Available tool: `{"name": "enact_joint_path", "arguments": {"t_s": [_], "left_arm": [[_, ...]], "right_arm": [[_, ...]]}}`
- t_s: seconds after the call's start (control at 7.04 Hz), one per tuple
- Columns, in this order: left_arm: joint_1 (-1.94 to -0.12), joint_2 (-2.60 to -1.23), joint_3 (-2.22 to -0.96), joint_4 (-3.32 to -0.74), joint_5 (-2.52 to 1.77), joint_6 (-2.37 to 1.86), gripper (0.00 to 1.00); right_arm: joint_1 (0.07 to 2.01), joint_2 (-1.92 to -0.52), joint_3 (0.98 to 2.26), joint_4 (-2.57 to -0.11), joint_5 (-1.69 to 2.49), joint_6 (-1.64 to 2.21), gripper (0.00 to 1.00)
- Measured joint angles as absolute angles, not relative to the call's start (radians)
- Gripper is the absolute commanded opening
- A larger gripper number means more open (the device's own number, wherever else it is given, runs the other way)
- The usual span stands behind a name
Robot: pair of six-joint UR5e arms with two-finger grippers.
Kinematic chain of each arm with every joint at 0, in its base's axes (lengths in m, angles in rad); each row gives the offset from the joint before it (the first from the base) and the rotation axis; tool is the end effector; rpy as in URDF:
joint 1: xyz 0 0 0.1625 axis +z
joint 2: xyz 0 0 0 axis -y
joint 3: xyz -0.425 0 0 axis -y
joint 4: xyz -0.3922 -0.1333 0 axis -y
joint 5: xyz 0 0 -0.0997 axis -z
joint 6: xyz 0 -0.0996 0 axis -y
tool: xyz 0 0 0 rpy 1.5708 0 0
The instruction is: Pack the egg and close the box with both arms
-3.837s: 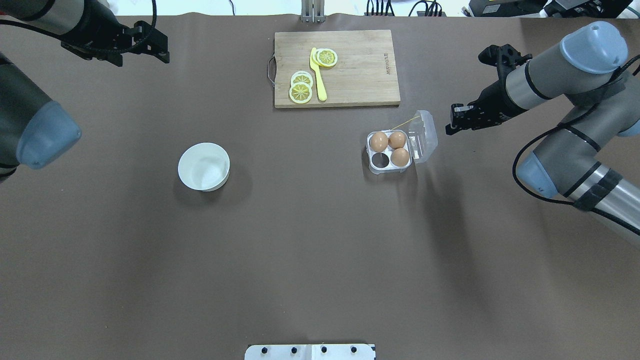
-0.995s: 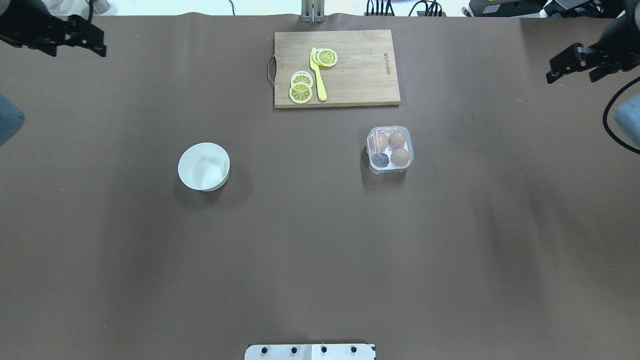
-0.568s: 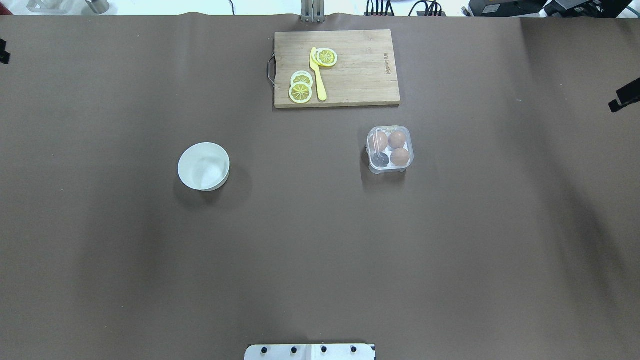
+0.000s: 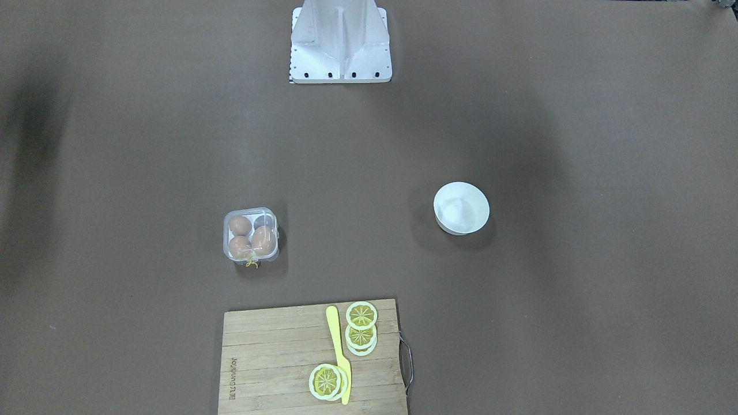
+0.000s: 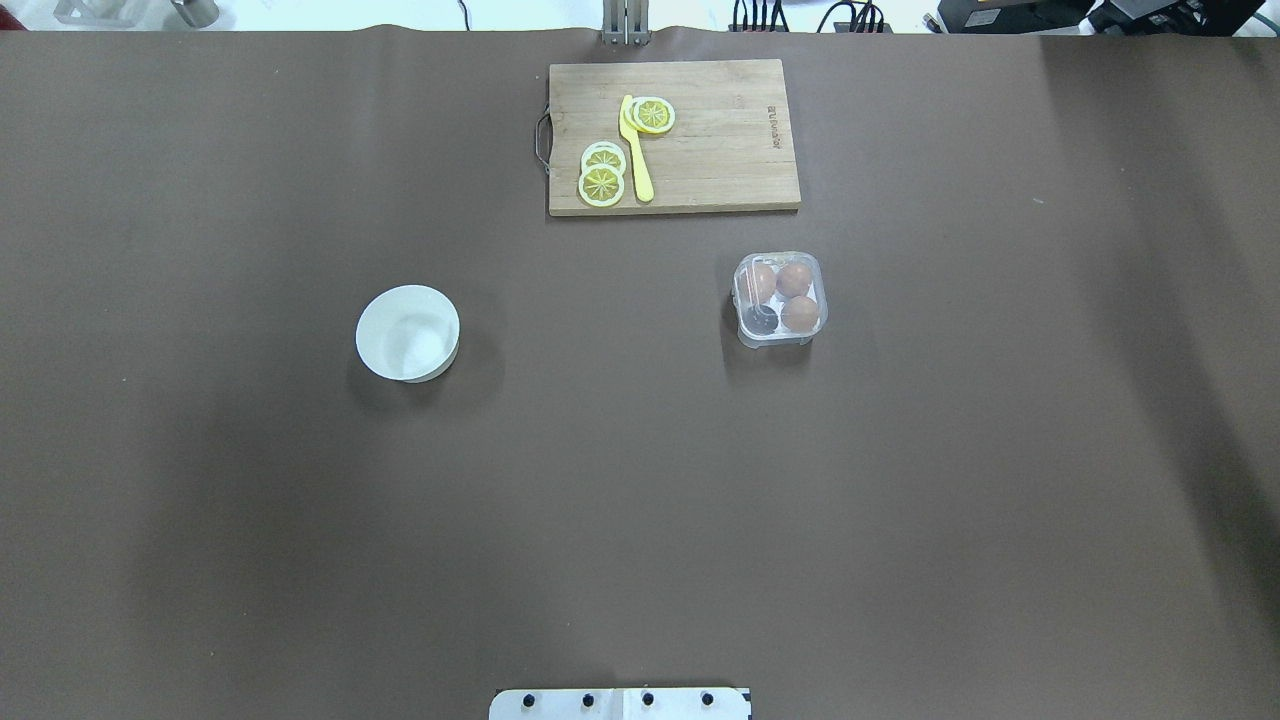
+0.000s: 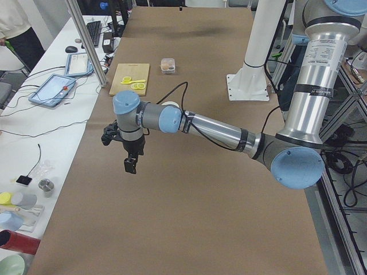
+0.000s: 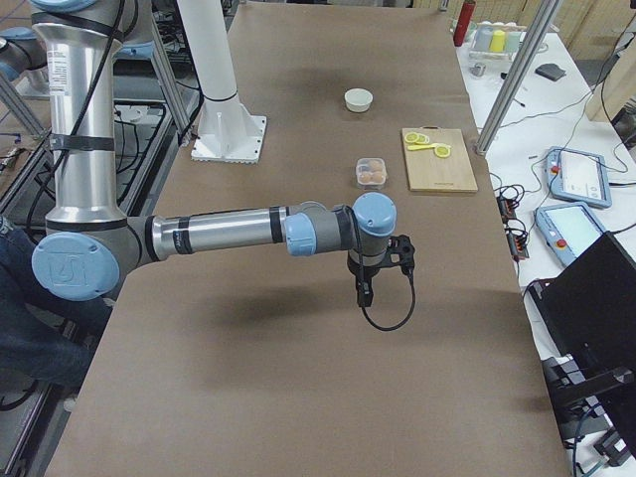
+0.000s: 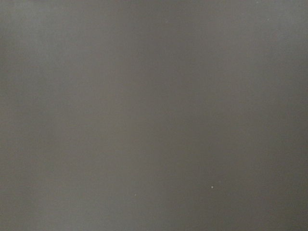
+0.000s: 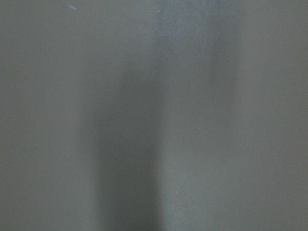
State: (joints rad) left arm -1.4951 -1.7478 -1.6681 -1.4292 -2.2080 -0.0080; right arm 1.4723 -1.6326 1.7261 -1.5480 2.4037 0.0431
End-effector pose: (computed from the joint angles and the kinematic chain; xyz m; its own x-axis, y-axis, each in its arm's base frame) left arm -0.0313 -0.5658 0.5408 0.7961 0.1314 -0.5908 -0.0686 0.9895 0.1276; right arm 0.0130 -0.4746 0.6051 0.6646 -0.1089 0.7392 0.0691 0.9940 0.0843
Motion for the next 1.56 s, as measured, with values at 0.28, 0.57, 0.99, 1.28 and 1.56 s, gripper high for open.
{"name": "enact_joint_path", "arguments": {"t_s": [0.28,0.57,0.99,1.28,1.56], "left_arm": [[-1.517,-1.743,-1.628,-1.428,-2.191,-0.035,0.98],[-1.529,-1.738,-1.609,-1.434,-2.189,-0.062,0.98],[-1.564,-1.732,-1.53,-1.482,-2.191,-0.068,0.98],[-1.578,-1.726,-1.516,-1.487,-2.241,-0.069,0.98],[-1.581,-1.716,-1.515,-1.488,-2.283,-0.071,0.98]], "right_arm": [[1.521,-1.643,1.696,-1.562,2.412,-0.027,1.0],[1.532,-1.583,1.68,-1.638,2.415,-0.04,1.0],[1.534,-1.464,1.588,-1.678,2.416,-0.042,1.0],[1.534,-1.451,1.572,-1.677,2.416,-0.042,1.0],[1.534,-1.454,1.572,-1.674,2.424,-0.041,1.0]]}}
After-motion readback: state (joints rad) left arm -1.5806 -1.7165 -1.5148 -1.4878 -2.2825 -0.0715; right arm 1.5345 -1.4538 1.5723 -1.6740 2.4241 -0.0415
